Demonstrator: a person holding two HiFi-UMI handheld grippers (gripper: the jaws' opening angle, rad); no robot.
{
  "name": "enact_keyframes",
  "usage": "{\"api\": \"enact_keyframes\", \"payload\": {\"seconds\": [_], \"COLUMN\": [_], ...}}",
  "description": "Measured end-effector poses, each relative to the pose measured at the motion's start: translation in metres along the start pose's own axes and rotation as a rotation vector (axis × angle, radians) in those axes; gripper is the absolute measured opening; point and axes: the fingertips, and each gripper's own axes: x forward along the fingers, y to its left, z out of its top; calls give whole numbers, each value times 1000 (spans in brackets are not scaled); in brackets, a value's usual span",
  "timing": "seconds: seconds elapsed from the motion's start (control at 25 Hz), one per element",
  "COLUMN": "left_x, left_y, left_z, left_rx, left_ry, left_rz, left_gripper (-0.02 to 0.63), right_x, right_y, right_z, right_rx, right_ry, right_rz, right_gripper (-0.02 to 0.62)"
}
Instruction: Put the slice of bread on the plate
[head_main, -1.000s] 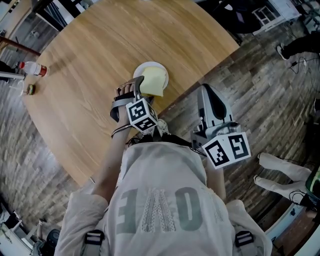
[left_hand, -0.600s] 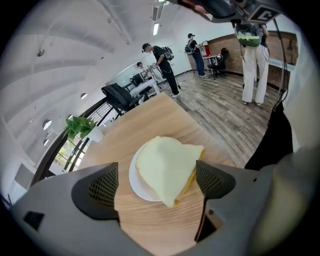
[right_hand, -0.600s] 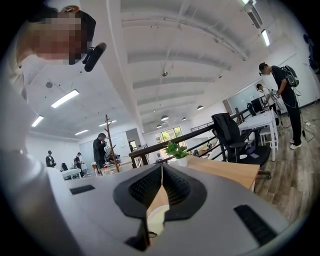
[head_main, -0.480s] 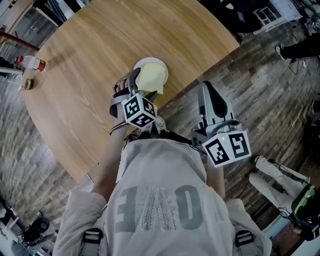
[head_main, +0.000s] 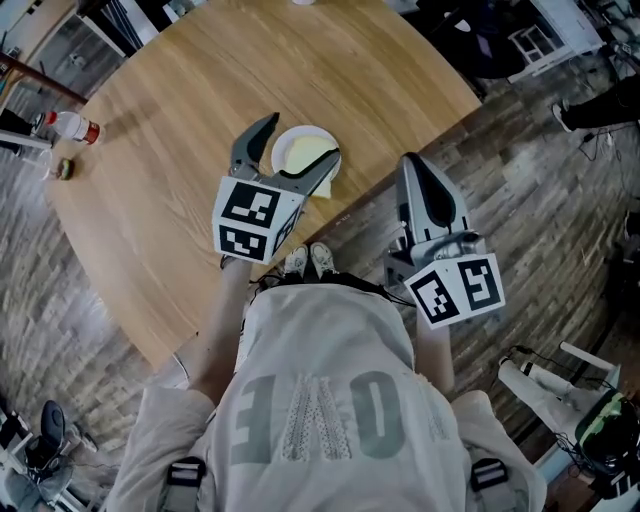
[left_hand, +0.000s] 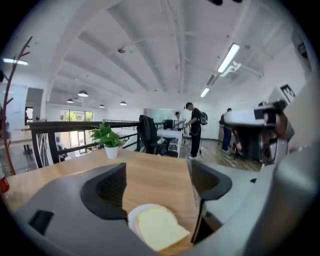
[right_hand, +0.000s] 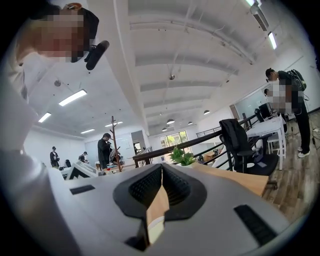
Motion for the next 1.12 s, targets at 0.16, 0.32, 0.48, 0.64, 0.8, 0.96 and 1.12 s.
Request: {"api": "enact_keyframes", "payload": {"seconds": [0.16, 0.32, 0.48, 0.64, 0.8, 0.96, 1.12], "left_x": [-29, -65, -90, -104, -110, -115, -118], "left_y": [15, 28, 31, 35, 37, 37, 35], "left_z": [50, 84, 92, 92, 99, 100, 97], "left_rx": [-10, -2, -85, -81, -60, -53, -39], "left_ry": [-206, -398, -453, -465, -484, -480, -470], "left_rz": [112, 262, 316, 357, 372, 385, 388], "left_gripper": [114, 8, 8, 8, 8, 8, 8], "right_x": [9, 14, 18, 18, 18, 20, 21], "right_y": [4, 12, 19, 20, 19, 18, 17], "right_z": [13, 23, 24, 21, 16, 15, 14], "right_rx": [-32, -98, -164, -191, -213, -201, -191], "right_ry": [-39, -92, -93, -98, -77, -75, -77], "right_rz": [23, 37, 34, 13, -4, 4, 2], "right_gripper": [18, 18, 18, 17, 17, 17, 17]}}
